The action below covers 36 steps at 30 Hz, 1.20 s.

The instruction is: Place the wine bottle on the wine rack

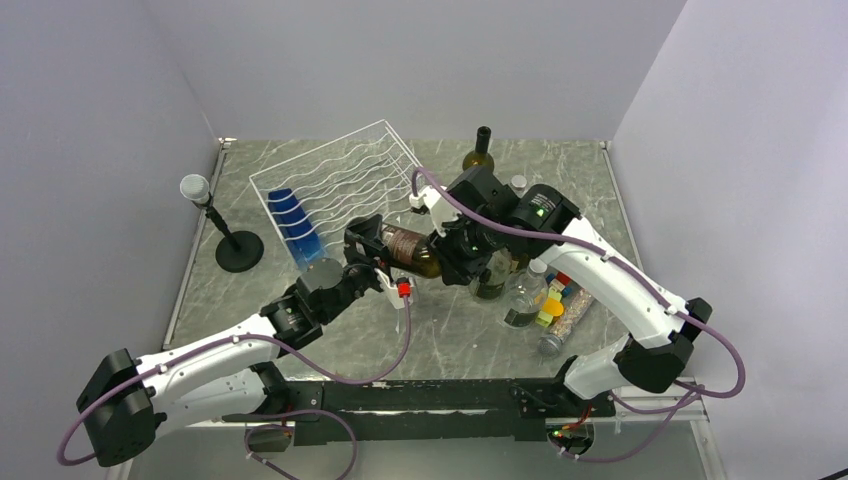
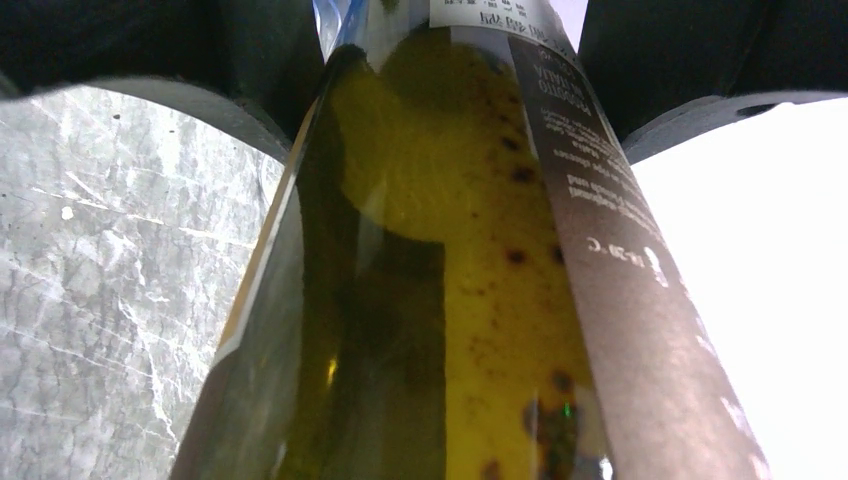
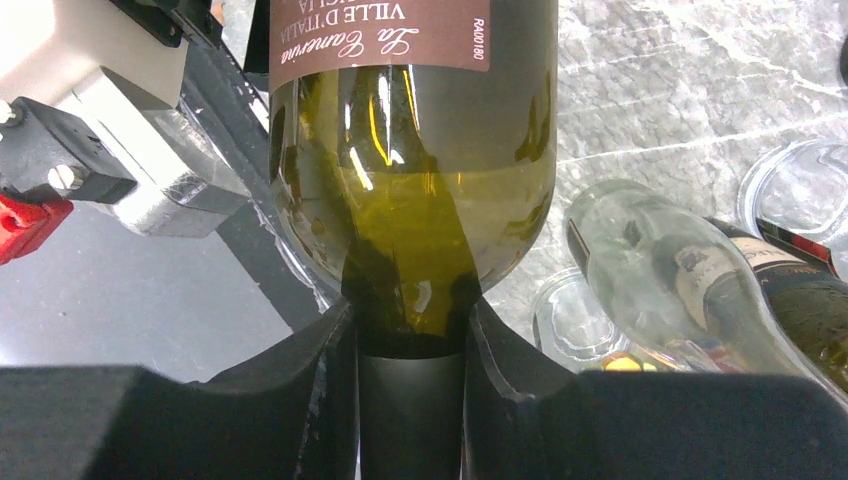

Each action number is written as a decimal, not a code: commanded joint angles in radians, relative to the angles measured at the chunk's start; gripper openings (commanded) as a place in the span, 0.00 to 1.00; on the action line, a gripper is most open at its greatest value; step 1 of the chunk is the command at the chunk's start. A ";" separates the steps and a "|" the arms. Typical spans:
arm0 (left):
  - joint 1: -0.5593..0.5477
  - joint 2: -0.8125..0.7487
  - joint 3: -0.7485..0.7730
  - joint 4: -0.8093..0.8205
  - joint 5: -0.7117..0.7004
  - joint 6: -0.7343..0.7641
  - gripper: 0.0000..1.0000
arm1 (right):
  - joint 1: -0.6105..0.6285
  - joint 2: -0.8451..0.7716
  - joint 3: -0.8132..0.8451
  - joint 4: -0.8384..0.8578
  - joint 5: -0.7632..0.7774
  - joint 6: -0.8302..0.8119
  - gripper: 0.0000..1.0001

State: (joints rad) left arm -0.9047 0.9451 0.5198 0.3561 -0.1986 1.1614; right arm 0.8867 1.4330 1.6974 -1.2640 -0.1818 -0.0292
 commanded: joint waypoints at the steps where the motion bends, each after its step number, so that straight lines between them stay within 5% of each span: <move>1: -0.005 -0.039 0.060 0.212 0.001 -0.069 0.23 | 0.032 -0.009 -0.019 0.061 0.016 0.041 0.00; 3: -0.005 -0.048 0.032 0.250 -0.005 -0.068 0.57 | 0.046 -0.010 -0.017 0.076 0.042 0.068 0.00; 7: -0.004 -0.057 -0.032 0.390 -0.008 -0.001 0.99 | 0.060 -0.016 0.003 0.116 0.096 0.114 0.00; 25: -0.006 -0.045 0.067 0.108 -0.053 -0.083 0.99 | 0.073 -0.066 0.156 0.251 0.312 0.251 0.00; 36: -0.005 -0.152 0.103 0.024 -0.034 -0.250 0.99 | 0.047 -0.140 0.071 0.358 0.390 0.306 0.00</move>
State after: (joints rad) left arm -0.9066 0.8833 0.5617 0.4126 -0.2428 1.0485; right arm 0.9504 1.3792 1.7817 -1.1099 0.1371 0.2359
